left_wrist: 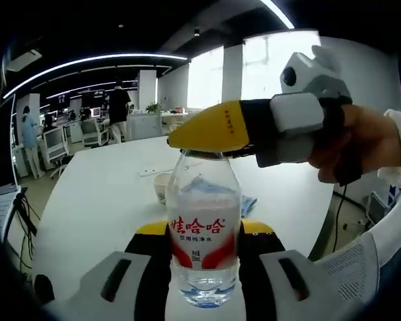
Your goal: Arrange the tabletop items into an orderly group along one side of the table until the central work area is clear of visible clutter.
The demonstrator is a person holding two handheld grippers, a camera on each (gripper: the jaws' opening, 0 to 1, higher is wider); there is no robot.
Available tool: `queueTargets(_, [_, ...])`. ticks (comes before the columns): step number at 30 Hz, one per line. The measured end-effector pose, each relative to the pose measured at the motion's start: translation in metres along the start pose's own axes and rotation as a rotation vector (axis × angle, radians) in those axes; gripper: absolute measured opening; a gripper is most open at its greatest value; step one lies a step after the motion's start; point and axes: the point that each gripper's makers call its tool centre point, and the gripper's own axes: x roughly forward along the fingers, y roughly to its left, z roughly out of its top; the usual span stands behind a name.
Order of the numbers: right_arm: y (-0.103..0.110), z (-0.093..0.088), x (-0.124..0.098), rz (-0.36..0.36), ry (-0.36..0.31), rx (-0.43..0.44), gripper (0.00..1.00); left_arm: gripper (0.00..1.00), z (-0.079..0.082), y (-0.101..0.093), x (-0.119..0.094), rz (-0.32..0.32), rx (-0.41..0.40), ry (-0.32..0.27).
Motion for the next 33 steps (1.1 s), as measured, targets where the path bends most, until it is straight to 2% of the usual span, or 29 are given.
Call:
queueTargets(2, [-0.002,-0.002,0.001,-0.02,0.015,0.028,0.21,0.38,-0.003,-0.001,0.0,0.002,0.006,0.007])
queueTargets(10, [0.008,-0.003,-0.001,0.05,0.028,-0.021,0.2,0.39,-0.003,0.0,-0.005,0.002,0.004,-0.002])
queueTargets(11, [0.009,-0.002,-0.001,0.061,0.03,-0.03,0.19,0.39,-0.001,0.0,-0.007,-0.009,-0.017,-0.013])
queueTargets(15, [0.015,-0.001,-0.001,0.095,0.058,-0.106,0.19,0.39,0.0,-0.001,-0.012,-0.019,-0.019,-0.03])
queueTargets(16, [0.016,0.0,0.0,0.099,0.063,-0.133,0.19,0.41,0.001,0.0,-0.015,-0.018,-0.022,-0.04])
queueTargets(18, [0.021,0.001,0.0,0.128,0.079,-0.208,0.19,0.55,-0.001,0.003,-0.019,-0.011,-0.042,-0.053])
queueTargets(20, [0.024,0.002,0.0,0.149,0.082,-0.249,0.19,0.67,-0.008,0.01,-0.024,0.018,-0.044,-0.037])
queueTargets(23, [0.023,0.006,0.0,0.172,0.083,-0.256,0.19,0.69,-0.019,0.017,-0.033,0.032,-0.063,-0.017])
queueTargets(26, [0.024,0.011,-0.001,0.202,0.071,-0.259,0.19,0.81,-0.022,0.017,-0.042,0.039,-0.076,-0.037])
queueTargets(29, [0.025,0.015,0.0,0.235,0.066,-0.259,0.2,0.88,-0.026,0.018,-0.047,0.039,-0.069,-0.04])
queueTargets(30, [0.025,0.015,0.0,0.24,0.07,-0.262,0.2,0.89,-0.03,0.018,-0.048,0.042,-0.061,-0.023])
queueTargets(33, [0.025,0.014,0.001,0.259,0.079,-0.281,0.2,0.9,-0.032,0.019,-0.051,0.046,-0.057,-0.03])
